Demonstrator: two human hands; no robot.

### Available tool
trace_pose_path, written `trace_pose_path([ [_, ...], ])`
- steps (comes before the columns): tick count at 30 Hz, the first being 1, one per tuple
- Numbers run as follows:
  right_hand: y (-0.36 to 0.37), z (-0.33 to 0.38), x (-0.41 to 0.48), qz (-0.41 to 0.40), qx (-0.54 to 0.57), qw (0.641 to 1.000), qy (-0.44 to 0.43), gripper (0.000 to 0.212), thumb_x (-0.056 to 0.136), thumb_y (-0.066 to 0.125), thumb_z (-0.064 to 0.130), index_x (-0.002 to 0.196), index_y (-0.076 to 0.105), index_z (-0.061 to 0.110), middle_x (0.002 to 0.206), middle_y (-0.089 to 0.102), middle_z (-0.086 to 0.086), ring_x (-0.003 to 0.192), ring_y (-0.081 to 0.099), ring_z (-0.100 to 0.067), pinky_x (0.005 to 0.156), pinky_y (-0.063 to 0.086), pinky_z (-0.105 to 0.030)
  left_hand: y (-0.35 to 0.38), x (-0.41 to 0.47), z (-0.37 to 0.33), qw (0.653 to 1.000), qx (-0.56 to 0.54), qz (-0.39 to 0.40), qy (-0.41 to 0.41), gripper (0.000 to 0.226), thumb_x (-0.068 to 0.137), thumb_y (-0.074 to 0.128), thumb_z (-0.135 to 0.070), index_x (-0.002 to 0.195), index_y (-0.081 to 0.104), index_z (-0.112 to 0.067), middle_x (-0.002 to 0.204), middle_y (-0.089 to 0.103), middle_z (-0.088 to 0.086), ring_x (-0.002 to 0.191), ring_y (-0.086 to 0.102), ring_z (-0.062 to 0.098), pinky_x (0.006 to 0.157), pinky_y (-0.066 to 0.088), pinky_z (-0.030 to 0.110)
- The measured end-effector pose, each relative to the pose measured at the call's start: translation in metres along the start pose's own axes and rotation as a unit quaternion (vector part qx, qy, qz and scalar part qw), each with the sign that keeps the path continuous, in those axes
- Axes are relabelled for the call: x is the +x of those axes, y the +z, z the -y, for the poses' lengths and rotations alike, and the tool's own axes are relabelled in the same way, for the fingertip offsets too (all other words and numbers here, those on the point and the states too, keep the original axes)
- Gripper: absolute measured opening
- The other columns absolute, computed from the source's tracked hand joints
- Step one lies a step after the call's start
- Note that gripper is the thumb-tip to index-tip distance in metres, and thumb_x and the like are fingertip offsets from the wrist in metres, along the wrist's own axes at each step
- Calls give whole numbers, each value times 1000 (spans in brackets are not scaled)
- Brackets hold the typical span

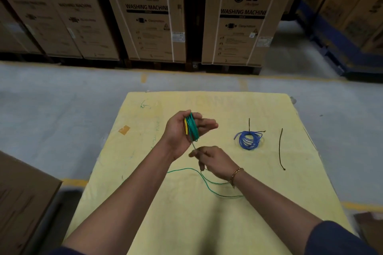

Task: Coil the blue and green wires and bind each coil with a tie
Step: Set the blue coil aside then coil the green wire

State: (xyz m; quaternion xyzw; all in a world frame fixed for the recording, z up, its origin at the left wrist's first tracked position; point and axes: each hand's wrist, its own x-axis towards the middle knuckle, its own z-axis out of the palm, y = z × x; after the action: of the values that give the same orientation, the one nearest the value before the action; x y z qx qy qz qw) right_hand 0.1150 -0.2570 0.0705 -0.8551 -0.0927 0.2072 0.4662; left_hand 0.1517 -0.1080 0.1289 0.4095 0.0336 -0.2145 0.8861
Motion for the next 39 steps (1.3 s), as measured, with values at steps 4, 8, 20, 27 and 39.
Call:
trace_pose_path([
  [4, -14, 10, -4, 40, -54, 998, -9, 25, 98, 57, 37, 100, 76, 21, 63, 58, 4, 61, 51, -11, 62, 40, -29, -18, 3, 3, 945, 321, -61, 4, 32, 102, 34, -19, 91, 61, -7, 100, 77, 20, 106, 73, 25, 109, 40, 41],
  [8, -51, 31, -7, 47, -144, 987, -52, 20, 96, 62, 35, 101, 76, 22, 71, 58, -1, 63, 46, -11, 60, 34, -30, -32, -2, 2, 853, 520, -15, -54, 42, 105, 35, -33, 93, 68, -11, 82, 78, 8, 88, 72, 20, 94, 46, 41],
  [20, -77, 34, 15, -82, 139, 984, -68, 12, 92, 71, 22, 89, 74, 11, 68, 60, -1, 62, 50, -14, 53, 43, -25, -4, -29, 2, 972, -40, 188, -137, 46, 107, 33, -37, 80, 55, -7, 40, 37, -3, 34, 29, 12, 98, 53, 43],
  [27, -3, 9, 6, -7, 177, 984, 12, 26, 102, 56, 30, 85, 74, 21, 61, 59, 2, 49, 41, -14, 44, 35, -23, 1, -9, -6, 995, -95, 32, 4, 43, 103, 38, -31, 88, 66, -2, 86, 75, 21, 95, 71, 41, 108, 47, 51],
  [39, -65, 45, -10, 88, -154, 983, -39, 23, 97, 60, 39, 104, 76, 24, 71, 58, 8, 61, 46, -3, 58, 35, -22, -41, -4, -5, 855, 512, -41, -77, 46, 109, 30, -33, 96, 69, -11, 80, 77, 14, 91, 69, 9, 104, 39, 40],
])
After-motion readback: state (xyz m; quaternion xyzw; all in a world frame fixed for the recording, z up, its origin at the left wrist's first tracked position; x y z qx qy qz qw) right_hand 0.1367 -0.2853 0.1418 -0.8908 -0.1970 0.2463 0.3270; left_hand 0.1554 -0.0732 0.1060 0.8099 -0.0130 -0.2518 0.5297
